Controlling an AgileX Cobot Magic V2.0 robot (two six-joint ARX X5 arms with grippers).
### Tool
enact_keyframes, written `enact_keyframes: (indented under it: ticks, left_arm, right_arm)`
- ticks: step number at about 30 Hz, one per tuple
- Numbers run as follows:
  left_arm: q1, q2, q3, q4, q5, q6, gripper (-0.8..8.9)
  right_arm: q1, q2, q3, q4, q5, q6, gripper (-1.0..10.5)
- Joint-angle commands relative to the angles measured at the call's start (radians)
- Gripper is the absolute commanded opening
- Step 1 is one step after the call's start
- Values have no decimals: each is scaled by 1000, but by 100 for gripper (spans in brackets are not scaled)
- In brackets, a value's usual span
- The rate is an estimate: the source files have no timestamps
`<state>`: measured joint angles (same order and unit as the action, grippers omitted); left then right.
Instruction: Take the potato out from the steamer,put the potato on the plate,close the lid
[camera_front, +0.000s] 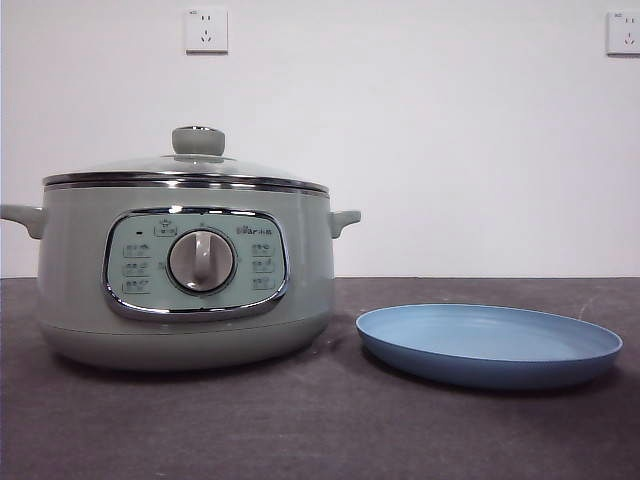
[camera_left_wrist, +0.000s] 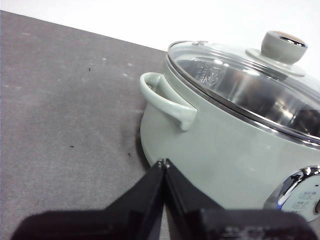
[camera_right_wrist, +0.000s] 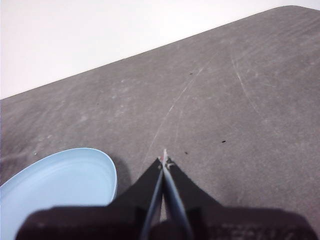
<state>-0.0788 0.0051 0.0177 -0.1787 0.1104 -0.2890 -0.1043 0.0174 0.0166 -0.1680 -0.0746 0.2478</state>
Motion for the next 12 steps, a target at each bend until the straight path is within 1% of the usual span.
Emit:
enact_keyframes:
  ticks: [1, 7, 9, 12]
  left_arm:
    - [2, -2, -14, 7, -4, 4, -3]
    - [2, -2, -13, 50, -1, -1, -3]
    - [2, -2, -13, 93, 4, 0, -4]
    - [2, -1, 20, 124, 2, 0, -5]
  right_arm:
    - [2, 1, -11, -1, -5, 27, 0]
    - [2, 1, -11, 37, -5, 217, -1]
    - [2, 1, -9, 56, -17, 257, -2]
    - [2, 2, 18, 100, -60, 286, -9]
